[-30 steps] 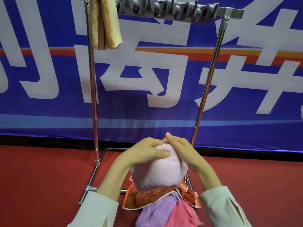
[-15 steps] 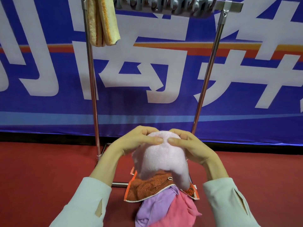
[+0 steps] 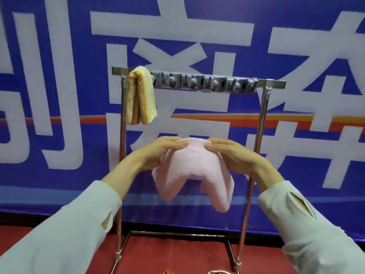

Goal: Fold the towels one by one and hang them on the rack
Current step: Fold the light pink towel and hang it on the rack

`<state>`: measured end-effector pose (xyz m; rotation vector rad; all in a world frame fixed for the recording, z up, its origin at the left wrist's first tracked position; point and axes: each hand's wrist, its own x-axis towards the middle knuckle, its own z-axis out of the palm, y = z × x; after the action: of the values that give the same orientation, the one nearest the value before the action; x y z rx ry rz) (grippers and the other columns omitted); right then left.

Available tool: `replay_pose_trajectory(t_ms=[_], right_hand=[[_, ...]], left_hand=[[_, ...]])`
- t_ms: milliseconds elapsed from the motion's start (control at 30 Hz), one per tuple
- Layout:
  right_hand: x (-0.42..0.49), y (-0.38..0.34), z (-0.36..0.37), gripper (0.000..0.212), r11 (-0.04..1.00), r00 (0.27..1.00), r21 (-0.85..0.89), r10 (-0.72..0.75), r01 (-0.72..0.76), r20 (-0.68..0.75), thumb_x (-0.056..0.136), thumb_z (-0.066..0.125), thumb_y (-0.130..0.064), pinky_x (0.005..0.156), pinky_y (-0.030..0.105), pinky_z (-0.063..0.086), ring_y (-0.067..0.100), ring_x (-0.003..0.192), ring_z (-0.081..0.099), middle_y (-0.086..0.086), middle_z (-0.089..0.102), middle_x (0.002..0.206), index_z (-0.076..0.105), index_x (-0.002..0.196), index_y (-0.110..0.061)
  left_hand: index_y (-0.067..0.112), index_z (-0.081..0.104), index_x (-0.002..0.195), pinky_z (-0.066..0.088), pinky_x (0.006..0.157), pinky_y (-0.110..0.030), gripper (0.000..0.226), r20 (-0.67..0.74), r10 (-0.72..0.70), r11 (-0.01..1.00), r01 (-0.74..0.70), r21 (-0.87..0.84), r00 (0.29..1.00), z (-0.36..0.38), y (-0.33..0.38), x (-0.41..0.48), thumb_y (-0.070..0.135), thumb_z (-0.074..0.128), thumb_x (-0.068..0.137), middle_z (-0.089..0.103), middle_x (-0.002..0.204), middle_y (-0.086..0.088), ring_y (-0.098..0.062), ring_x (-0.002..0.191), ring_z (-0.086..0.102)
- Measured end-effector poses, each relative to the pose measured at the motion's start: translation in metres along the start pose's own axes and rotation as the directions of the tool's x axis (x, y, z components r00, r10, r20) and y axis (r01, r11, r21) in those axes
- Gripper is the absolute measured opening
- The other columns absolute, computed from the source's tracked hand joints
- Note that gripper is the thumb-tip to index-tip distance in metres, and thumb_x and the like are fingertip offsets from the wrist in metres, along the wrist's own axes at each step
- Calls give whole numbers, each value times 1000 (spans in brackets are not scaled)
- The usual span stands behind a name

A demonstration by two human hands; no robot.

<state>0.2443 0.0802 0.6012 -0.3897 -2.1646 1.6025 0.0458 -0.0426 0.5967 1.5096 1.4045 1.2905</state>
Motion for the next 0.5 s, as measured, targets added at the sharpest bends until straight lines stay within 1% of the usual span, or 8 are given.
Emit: replay_pose_trajectory(t_ms=[100,167,233,267,367,400,467,500], right_hand=[[37,-29,-12,55,991,994,85,-102,105,-38,88,61,-26,92,46,38,31,104,51,18,54,115,47,127,10],[60,-43,-16,51,984,989,100,-140,145,-51,92,59,-23,92,47,38,32,104,51,20,54,115,47,127,11],[83,-54,-17,41,976,978,109,-178,190,-112,97,52,-19,94,46,43,32,103,56,22,60,117,52,126,9],[94,-59,-16,35,970,969,113,-198,215,-147,98,50,-17,96,46,45,32,105,59,20,64,119,56,125,5],[133,-69,-13,31,947,947,167,-235,274,-221,97,54,-17,104,53,44,37,117,60,20,66,122,63,122,0],[145,-73,-11,31,940,941,186,-240,287,-239,96,56,-17,104,54,44,37,118,60,20,66,122,63,121,0],[168,-82,-4,32,928,931,218,-237,301,-277,95,59,-18,104,51,45,35,117,60,20,66,121,64,121,0],[178,-87,0,32,922,927,239,-231,306,-296,95,60,-19,104,49,46,33,116,61,20,66,120,64,121,0]], left_hand=[[16,69,111,51,74,-27,26,-11,79,982,-79,-172,997,-24,28,19,23,56,90,71,101,-4,-16,88,64],[11,70,109,44,79,-34,28,-82,91,959,-109,-260,992,-41,40,34,23,60,85,66,99,-11,-21,88,58],[7,69,106,44,81,-36,26,-158,100,948,-143,-286,982,-54,49,48,20,57,89,65,91,-11,-21,86,58],[5,68,108,48,78,-33,25,-186,105,944,-157,-291,977,-57,53,53,18,53,92,67,88,-10,-20,84,60],[4,64,104,56,58,-27,25,-231,147,909,-223,-352,962,-66,63,70,12,42,99,72,74,-6,-16,68,70],[4,64,102,56,56,-26,24,-261,153,897,-245,-368,953,-70,66,75,11,41,99,72,72,-6,-16,67,70],[3,65,92,55,58,-25,26,-352,172,882,-303,-362,920,-78,70,85,8,41,98,70,65,-6,-17,69,67],[2,67,80,54,55,-23,33,-405,171,879,-325,-350,898,-81,72,91,5,39,97,67,58,-6,-16,66,65]])
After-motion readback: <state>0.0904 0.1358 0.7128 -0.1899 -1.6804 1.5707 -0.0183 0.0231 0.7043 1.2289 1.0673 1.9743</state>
